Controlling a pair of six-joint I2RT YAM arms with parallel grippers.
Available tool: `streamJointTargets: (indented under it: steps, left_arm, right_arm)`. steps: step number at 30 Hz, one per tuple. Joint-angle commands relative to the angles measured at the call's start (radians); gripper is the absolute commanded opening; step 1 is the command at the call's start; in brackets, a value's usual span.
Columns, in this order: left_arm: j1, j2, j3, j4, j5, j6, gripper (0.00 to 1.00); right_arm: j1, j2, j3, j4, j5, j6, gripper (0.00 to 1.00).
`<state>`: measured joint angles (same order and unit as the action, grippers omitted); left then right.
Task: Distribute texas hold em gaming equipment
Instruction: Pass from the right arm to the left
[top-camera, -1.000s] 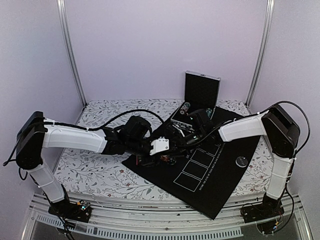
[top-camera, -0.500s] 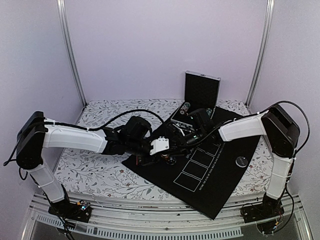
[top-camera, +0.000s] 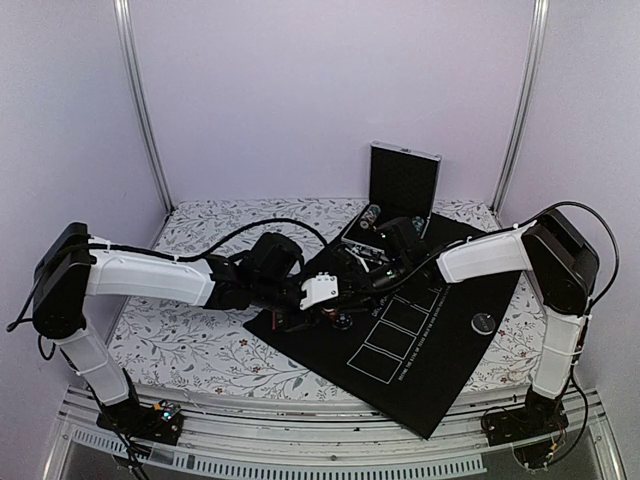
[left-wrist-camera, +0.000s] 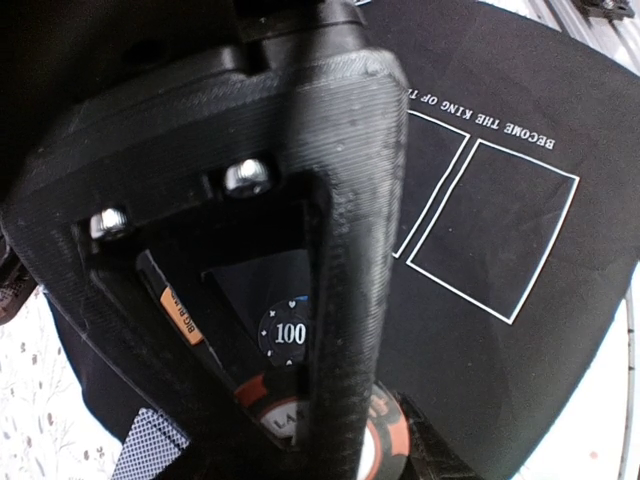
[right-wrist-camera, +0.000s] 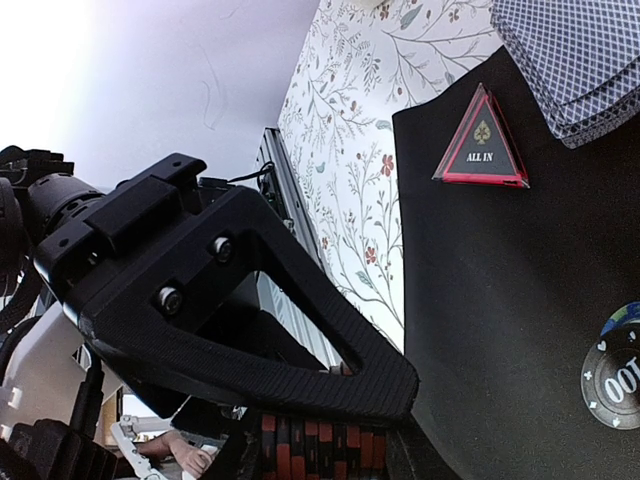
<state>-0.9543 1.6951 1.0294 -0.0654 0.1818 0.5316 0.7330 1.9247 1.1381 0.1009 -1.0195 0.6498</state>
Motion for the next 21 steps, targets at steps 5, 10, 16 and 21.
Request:
streamJointTargets:
  steps: [5, 10, 16, 21]
  left_arm:
    - [-0.013, 0.019, 0.028, 0.056, 0.006, -0.029, 0.49]
    - [-0.013, 0.014, 0.028, 0.068, 0.021, -0.045, 0.54]
    - [-0.011, 0.021, 0.027, 0.051, 0.004, -0.029, 0.24]
    - [-0.009, 0.022, 0.032, 0.033, -0.002, -0.021, 0.0]
  right_arm:
    - [0.013, 0.016, 0.037, 0.059, -0.005, 0.026, 0.02]
    - [0.013, 0.013, 0.043, 0.059, -0.002, 0.029, 0.02]
    - [0.012, 0.008, 0.037, 0.056, 0.001, 0.028, 0.02]
    - [0.01, 0.008, 0.032, 0.051, 0.01, 0.025, 0.02]
